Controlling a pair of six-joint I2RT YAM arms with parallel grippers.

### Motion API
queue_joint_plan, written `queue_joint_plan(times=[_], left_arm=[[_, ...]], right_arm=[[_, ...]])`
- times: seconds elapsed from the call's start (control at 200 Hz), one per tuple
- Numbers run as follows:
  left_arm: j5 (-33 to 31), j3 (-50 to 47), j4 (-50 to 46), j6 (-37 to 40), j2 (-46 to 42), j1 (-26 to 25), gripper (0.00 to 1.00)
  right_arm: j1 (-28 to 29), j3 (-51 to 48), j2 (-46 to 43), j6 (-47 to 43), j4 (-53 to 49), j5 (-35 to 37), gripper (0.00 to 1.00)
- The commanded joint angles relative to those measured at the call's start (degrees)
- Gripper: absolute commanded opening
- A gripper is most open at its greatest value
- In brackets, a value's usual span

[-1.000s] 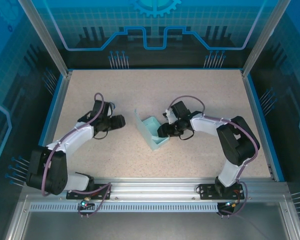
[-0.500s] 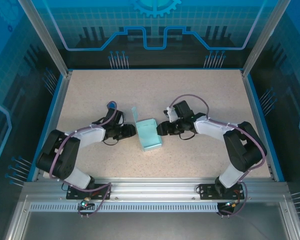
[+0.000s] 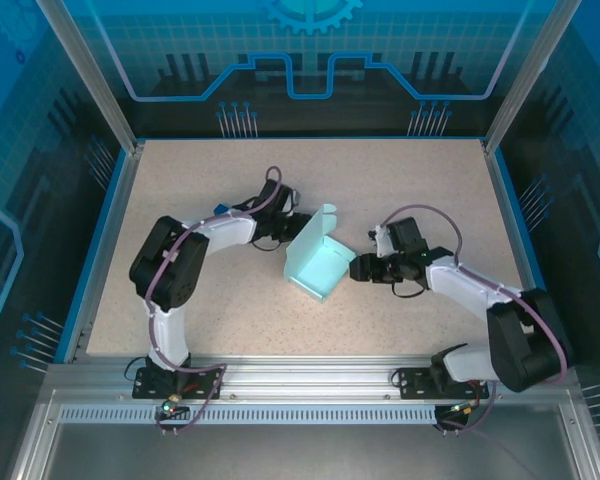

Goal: Fold the paper box

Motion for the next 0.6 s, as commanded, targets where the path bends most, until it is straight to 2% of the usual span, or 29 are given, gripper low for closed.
queue_joint_plan(times=[0.0,0.14,0.415,0.59], left_arm=[[-0.45,7.02,-5.46,3.91,1.69,0.39,0.53],[-2.74,7.81,-7.17,5.51,-0.95,4.15,0.56],[-6.51,-5.27,-4.45,7.66,-16.22,12.36,0.61],[-14.42,-11.82,-5.21,10.35,-21.41,17.47,0.66]], right_arm=[[3.60,-3.65,-2.86,2.90,1.55,-0.92,0.54],[11.12,-5.54,-3.46,6.65,6.22,2.94,0.55],[21.25,-2.26,6.12,10.11,18.07,5.19,0.57],[25.57,4.39,13.14,9.80,22.76,7.19,0.57]])
